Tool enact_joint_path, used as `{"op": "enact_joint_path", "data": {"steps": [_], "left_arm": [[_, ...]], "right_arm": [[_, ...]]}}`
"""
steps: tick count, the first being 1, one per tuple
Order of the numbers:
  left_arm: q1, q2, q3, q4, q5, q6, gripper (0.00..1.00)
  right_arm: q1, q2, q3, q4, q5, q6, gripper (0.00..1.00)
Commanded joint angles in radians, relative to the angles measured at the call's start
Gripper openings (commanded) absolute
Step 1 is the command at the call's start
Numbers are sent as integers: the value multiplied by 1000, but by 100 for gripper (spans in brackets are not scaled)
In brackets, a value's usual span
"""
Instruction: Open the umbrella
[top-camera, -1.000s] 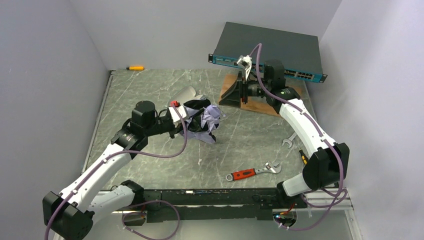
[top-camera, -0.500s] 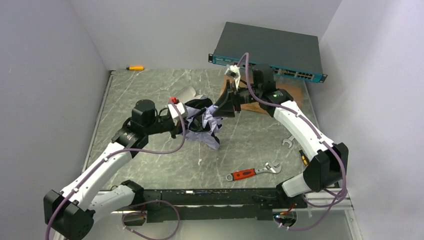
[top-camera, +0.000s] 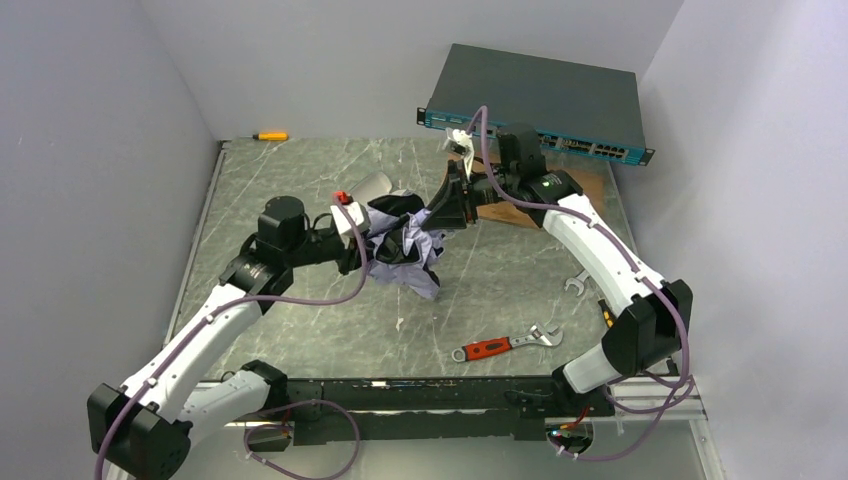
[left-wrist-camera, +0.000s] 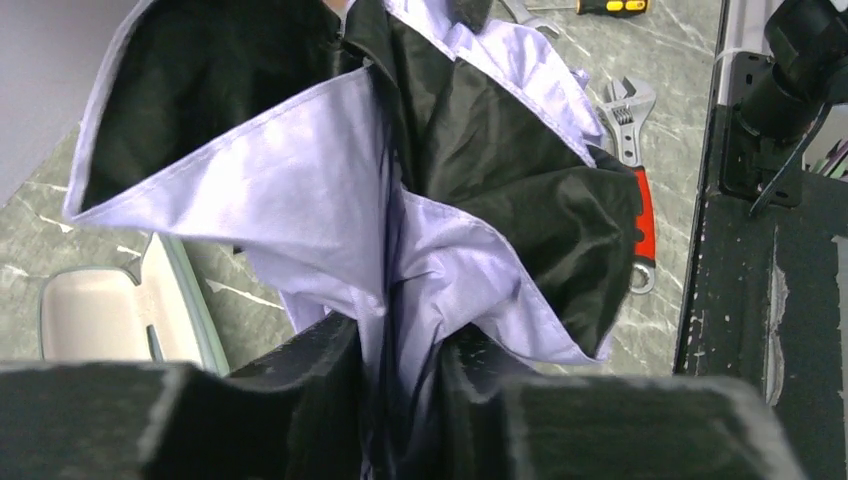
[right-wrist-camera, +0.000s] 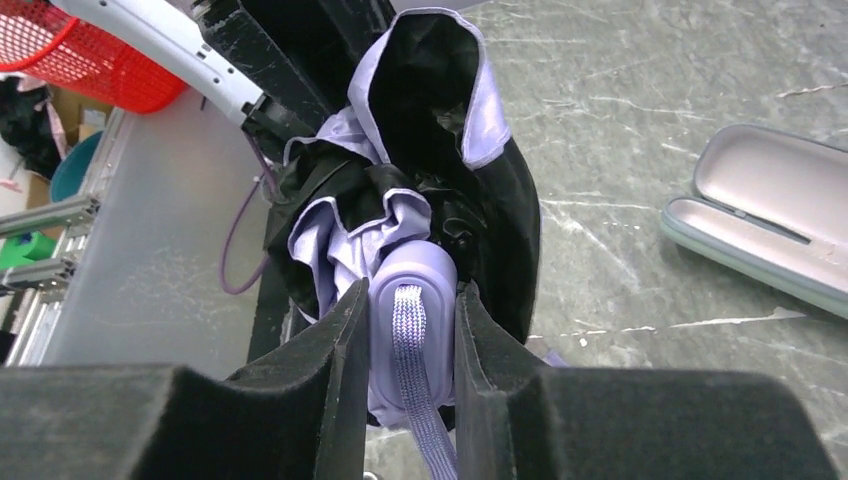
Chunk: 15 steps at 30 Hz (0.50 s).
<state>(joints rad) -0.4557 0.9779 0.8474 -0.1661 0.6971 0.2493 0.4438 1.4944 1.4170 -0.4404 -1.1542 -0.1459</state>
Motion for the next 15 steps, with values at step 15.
{"op": "enact_joint_path", "data": {"steps": [15], "left_arm": [[-53, 72, 128, -15, -14, 171, 100]], "right_arm": [[77, 16, 169, -244, 215, -254, 0]]}}
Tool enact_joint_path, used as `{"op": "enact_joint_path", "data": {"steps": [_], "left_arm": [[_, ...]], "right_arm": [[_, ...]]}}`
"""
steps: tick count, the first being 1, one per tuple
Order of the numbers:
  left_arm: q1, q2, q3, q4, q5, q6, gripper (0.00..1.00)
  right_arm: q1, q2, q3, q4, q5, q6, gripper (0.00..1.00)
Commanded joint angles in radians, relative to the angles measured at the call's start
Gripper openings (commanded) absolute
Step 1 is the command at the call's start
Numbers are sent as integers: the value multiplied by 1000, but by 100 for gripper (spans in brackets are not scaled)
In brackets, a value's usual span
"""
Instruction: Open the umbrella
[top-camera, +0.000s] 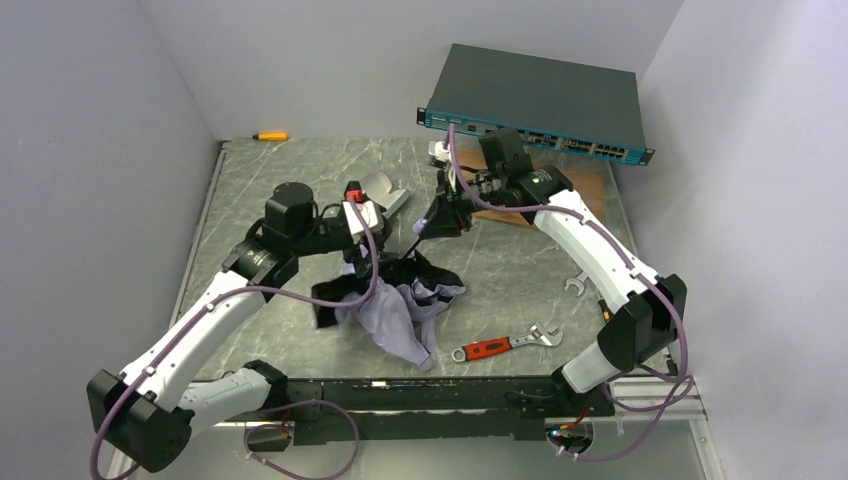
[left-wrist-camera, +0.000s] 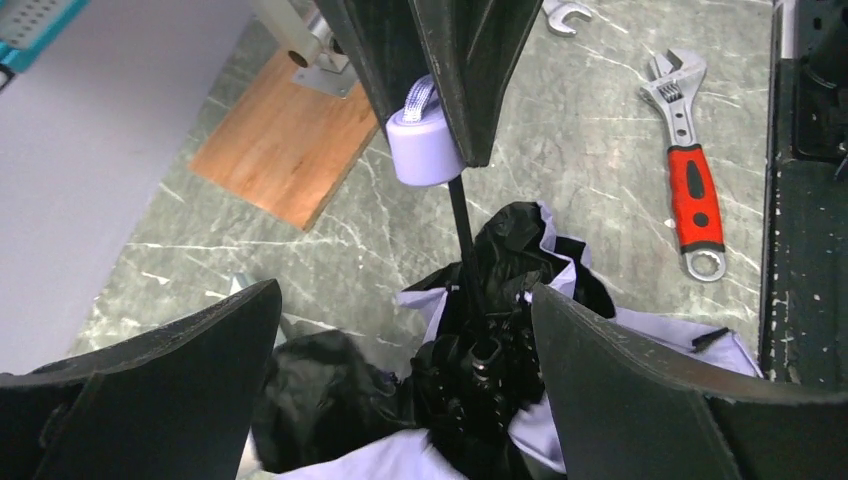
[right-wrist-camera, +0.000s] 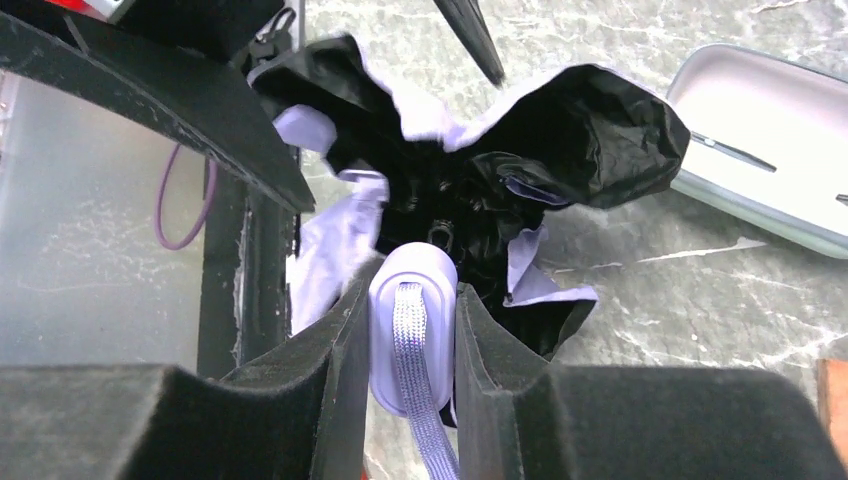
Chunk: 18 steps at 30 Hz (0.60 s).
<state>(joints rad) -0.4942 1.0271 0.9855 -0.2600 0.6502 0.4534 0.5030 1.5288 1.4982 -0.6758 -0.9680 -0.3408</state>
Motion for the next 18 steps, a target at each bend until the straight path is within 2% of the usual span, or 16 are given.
{"op": "enact_joint_path", "data": {"steps": [1, 3, 6, 10, 18], "left_arm": [[-14, 21, -19, 118, 50, -65, 100], [-24, 28, -14, 187, 82, -127, 98], [-68, 79, 35, 165, 99, -161, 87], [-80, 100, 13, 169, 97, -163, 61], [-79, 111, -45, 302, 8, -281, 18]], "right_arm": [[18, -21, 99, -10, 39, -60, 0], [19, -23, 131, -11, 38, -60, 0], [28, -31, 159, 14, 9, -46, 0], [36, -27, 203, 29, -7, -34, 0], [36, -66, 217, 50, -69, -34, 0]]}}
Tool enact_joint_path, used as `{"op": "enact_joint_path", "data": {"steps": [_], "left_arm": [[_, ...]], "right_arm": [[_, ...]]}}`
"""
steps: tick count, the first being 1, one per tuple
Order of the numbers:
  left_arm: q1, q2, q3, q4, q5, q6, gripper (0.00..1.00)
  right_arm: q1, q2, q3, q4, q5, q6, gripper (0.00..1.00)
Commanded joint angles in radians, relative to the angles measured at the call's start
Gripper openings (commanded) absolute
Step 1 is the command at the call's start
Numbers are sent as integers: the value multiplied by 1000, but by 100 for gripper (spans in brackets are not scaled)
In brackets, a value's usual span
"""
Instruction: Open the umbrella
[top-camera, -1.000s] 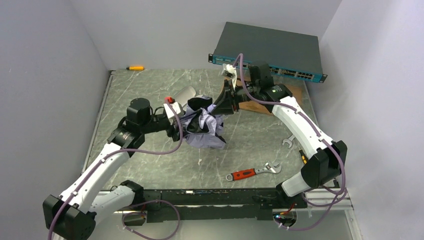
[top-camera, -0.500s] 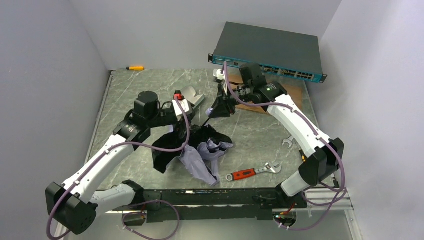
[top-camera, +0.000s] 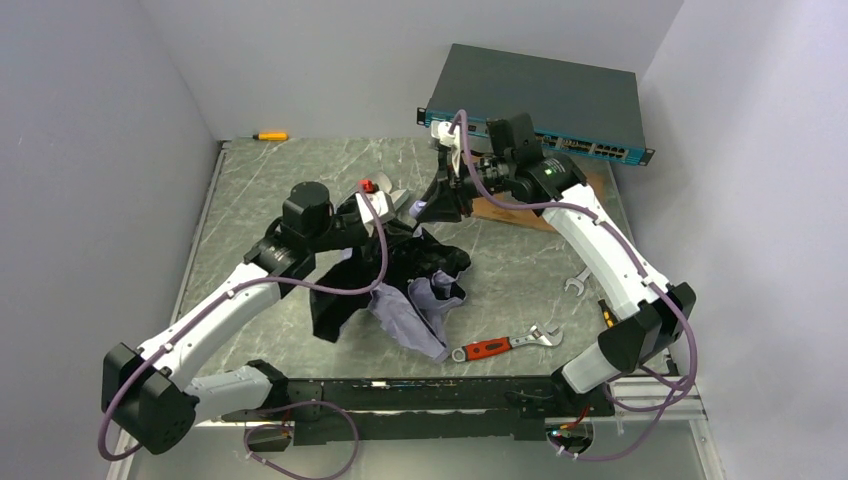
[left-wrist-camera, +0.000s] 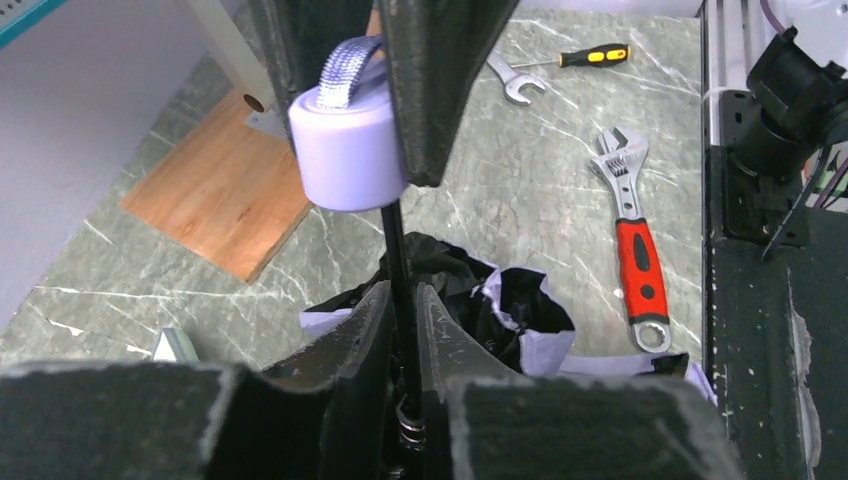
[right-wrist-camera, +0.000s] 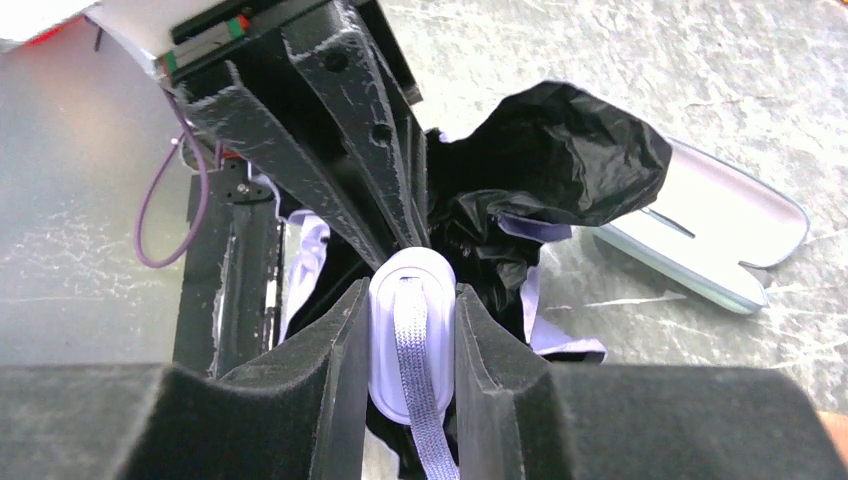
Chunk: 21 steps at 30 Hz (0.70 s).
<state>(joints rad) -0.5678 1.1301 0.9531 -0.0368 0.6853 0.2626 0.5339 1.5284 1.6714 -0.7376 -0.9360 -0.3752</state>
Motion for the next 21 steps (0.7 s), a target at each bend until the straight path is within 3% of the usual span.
{"op": "enact_joint_path", "data": {"steps": [1, 2, 5, 6, 8, 11, 12, 14, 16, 18, 21], "left_arm": [[-5, 14, -4, 80, -34, -90, 16], [-5, 20, 4, 76, -39, -88, 17], [-6, 32, 17, 76, -54, -84, 48], [-5, 36, 16, 79, -51, -82, 49], [-5, 41, 16, 84, -33, -82, 42], [-6, 39, 18, 96, -6, -104, 5], [-5, 33, 16, 107, 1, -114, 0], [1, 25, 21, 130, 19, -146, 0], [15, 26, 43, 144, 47, -181, 0], [33, 30, 61, 165, 75, -224, 0], [53, 42, 89, 193, 120, -285, 0]], "right_arm": [[4, -68, 40, 116, -108, 7, 0], [4, -67, 40, 116, -114, 7, 0], [4, -59, 48, 109, -127, 14, 0], [5, -56, 51, 109, -130, 15, 0], [4, -53, 54, 115, -132, 21, 0], [3, -64, 41, 158, -124, 54, 0], [-3, -69, 28, 184, -115, 85, 2], [-35, -79, -8, 259, -122, 180, 46], [-69, -84, -49, 361, -133, 292, 82], [-93, -89, -86, 409, -142, 355, 92], [-97, -98, -120, 480, -160, 410, 94]]}}
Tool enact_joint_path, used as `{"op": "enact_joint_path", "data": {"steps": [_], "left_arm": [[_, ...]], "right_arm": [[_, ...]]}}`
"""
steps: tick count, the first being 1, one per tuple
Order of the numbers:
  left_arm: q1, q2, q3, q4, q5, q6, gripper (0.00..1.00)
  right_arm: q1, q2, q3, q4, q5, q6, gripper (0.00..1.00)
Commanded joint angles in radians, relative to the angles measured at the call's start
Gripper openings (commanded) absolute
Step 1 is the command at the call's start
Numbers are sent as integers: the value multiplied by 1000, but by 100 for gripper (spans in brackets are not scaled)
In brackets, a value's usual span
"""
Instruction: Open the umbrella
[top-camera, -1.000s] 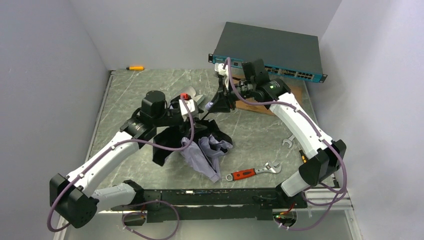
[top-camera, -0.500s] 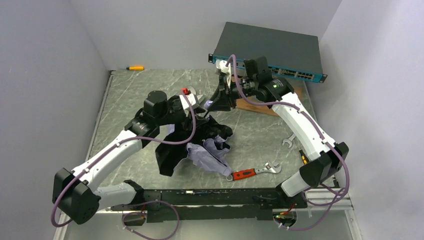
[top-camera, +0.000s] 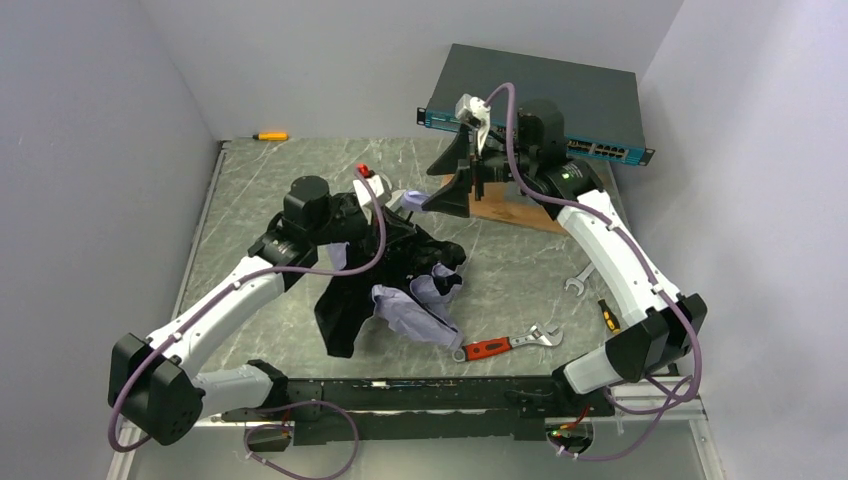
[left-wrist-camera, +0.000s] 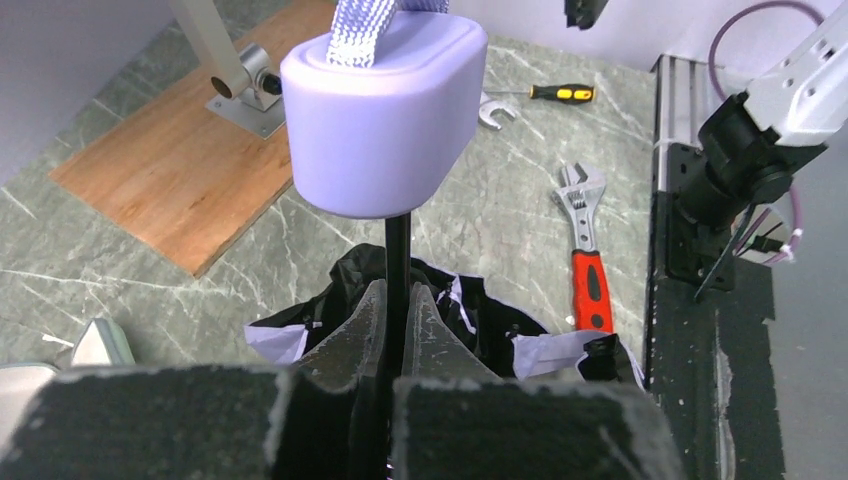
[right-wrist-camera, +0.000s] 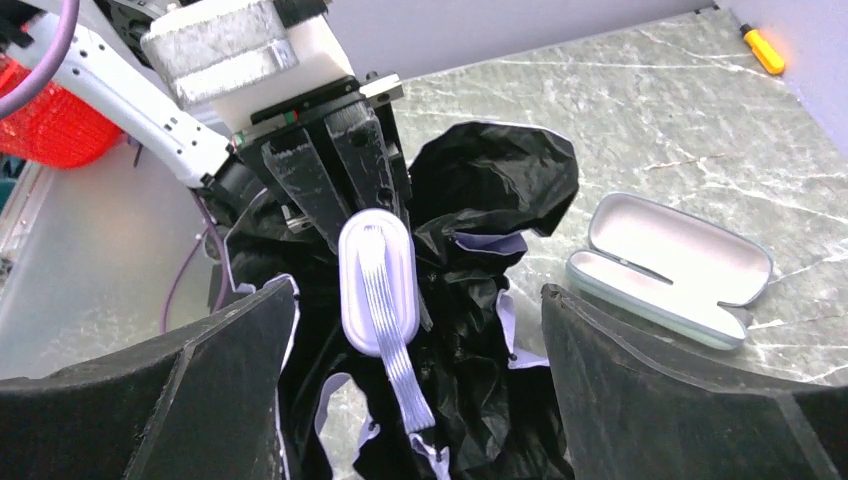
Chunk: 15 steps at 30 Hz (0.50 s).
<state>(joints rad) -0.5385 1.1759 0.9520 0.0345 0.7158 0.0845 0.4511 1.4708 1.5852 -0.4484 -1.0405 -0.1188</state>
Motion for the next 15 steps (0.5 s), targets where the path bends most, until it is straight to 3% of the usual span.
{"op": "enact_joint_path", "data": {"steps": [1, 9, 15], "left_arm": [[27, -2, 100, 123, 92, -123, 0], [42, 19, 153, 142, 127, -189, 0], [43, 26, 156, 139, 151, -192, 0]], "right_arm": [[-15, -43, -46, 228, -63, 179, 94], [11, -23, -101, 486, -82, 367, 88], [41, 6, -79, 554, -45, 412, 54]]}}
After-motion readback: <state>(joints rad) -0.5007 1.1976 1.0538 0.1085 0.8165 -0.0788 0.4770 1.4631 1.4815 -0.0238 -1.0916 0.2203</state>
